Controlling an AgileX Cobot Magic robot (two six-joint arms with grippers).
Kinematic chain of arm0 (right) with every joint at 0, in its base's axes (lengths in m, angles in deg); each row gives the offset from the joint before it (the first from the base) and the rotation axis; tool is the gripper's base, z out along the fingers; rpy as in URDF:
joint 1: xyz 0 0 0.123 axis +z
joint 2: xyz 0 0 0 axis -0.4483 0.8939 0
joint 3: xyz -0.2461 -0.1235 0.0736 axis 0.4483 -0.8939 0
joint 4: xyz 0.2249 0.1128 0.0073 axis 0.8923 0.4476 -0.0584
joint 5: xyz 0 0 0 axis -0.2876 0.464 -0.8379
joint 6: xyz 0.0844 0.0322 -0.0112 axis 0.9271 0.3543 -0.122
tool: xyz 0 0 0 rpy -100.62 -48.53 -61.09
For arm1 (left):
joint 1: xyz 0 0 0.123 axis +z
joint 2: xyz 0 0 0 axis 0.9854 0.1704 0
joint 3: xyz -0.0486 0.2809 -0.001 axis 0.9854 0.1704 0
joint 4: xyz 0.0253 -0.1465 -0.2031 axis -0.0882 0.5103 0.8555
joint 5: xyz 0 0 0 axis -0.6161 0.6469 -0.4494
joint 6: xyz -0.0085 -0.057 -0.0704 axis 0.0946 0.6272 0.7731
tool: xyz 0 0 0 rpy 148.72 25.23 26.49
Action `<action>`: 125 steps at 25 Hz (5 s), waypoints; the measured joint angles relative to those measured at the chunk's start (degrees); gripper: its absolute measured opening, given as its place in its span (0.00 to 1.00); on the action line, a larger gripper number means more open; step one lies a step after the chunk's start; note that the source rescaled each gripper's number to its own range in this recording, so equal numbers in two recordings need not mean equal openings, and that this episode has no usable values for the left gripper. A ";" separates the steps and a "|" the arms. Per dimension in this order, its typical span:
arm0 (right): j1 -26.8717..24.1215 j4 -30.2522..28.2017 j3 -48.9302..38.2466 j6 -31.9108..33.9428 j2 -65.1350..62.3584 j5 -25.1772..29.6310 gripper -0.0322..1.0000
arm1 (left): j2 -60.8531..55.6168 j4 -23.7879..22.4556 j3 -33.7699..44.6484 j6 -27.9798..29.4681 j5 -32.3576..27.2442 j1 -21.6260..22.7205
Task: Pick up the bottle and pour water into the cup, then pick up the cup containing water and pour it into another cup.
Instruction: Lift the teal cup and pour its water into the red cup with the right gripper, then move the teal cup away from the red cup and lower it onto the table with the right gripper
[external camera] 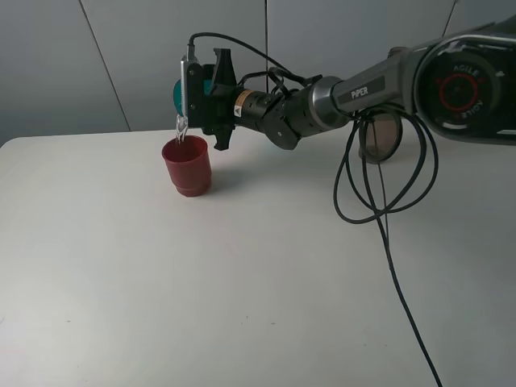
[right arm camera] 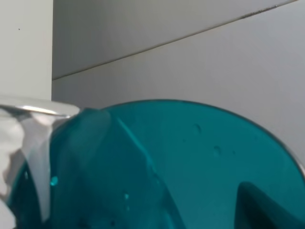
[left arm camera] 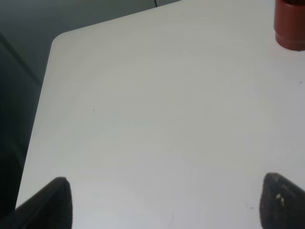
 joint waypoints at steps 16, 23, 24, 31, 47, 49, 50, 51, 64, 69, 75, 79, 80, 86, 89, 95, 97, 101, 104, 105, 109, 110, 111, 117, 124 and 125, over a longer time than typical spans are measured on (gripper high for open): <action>0.00 0.00 0.00 -14.28 0.00 -1.00 0.08 | 0.00 0.00 0.00 0.21 0.00 0.00; 0.04 -0.11 0.05 -16.09 0.00 -3.77 0.08 | 0.00 0.00 0.00 0.10 0.00 0.00; 0.04 -0.11 0.05 -16.68 0.00 -3.77 0.08 | 0.00 0.00 0.00 0.10 0.00 0.00; 0.13 -1.62 0.05 -20.41 0.00 -6.17 0.08 | 0.00 0.00 0.00 0.10 0.00 0.00; 0.26 -7.87 0.05 -25.24 0.00 -10.14 0.08 | 0.00 0.00 0.00 0.10 0.00 0.00; 0.30 -8.35 0.05 -25.65 0.00 -10.24 0.08 | 0.00 0.00 0.00 0.10 0.00 0.00; 0.30 -8.75 0.05 -25.75 0.00 -10.24 0.08 | 0.00 0.00 0.00 0.10 0.00 0.00; 0.30 -8.84 0.05 -26.03 0.00 -10.24 0.08 | 0.00 0.00 0.00 0.10 0.00 0.00; 0.30 -9.00 0.05 -12.41 0.00 -10.24 0.08 | 0.00 0.00 0.00 0.10 0.00 0.00; 0.39 -6.33 -0.20 -0.32 -0.43 -7.87 0.08 | 0.00 0.00 0.00 0.10 0.00 0.00; 0.39 -1.52 -7.12 20.17 -5.84 -4.24 0.08 | 0.00 0.00 0.00 0.10 0.00 0.00; -1.09 -0.12 -14.01 33.50 -10.47 -4.48 0.08 | 0.00 0.00 0.00 0.10 0.00 0.00; -1.75 -0.10 -16.00 36.23 -11.54 -4.48 0.08 | 0.00 0.00 0.00 0.10 0.00 0.00; -6.43 0.00 -24.85 51.67 -13.19 -7.36 0.08 | 0.00 0.00 0.00 0.10 0.00 0.00; -8.51 0.00 -27.84 55.72 -13.19 -8.53 0.08 | 0.00 0.00 0.00 0.10 0.00 0.00; -11.29 0.18 -28.51 61.49 -8.75 -14.04 0.08 | 0.00 0.00 0.00 0.10 0.00 0.00; -11.32 0.29 -28.51 61.87 -6.85 -14.64 0.08 | 0.00 0.00 0.00 0.10 0.00 0.00; -11.36 0.81 -27.79 62.09 -3.14 -17.47 0.08 | 0.00 0.00 0.00 0.10 0.00 0.00; -11.36 1.36 -27.75 62.42 -1.71 -20.48 0.08 | 0.00 0.00 0.00 0.10 0.00 0.00; -11.36 1.36 -27.75 62.49 -1.43 -20.91 0.08 | 0.00 0.00 0.00 0.10 0.00 0.00; -11.36 1.36 -27.66 62.78 -1.09 -21.32 0.08 | 0.00 0.00 0.00 0.10 0.00 0.00; -11.36 1.36 -27.66 62.78 -1.15 -21.32 0.08 | 0.00 0.00 0.00 0.10 0.00 0.00; -11.36 1.36 -27.66 62.78 -1.15 -21.32 0.08 | 0.00 0.00 0.00 0.10 0.00 0.00; -11.36 1.36 -27.53 62.90 -1.15 -21.10 0.08 | 0.00 0.00 0.00 -0.02 0.00 0.00; -11.36 1.36 -27.53 63.97 -1.15 -20.05 0.96 | 0.00 0.00 0.00 -0.02 0.00 0.00; -11.36 1.36 -27.53 64.29 -1.26 -18.76 0.98 | 0.00 0.00 0.00 -0.02 0.00 0.00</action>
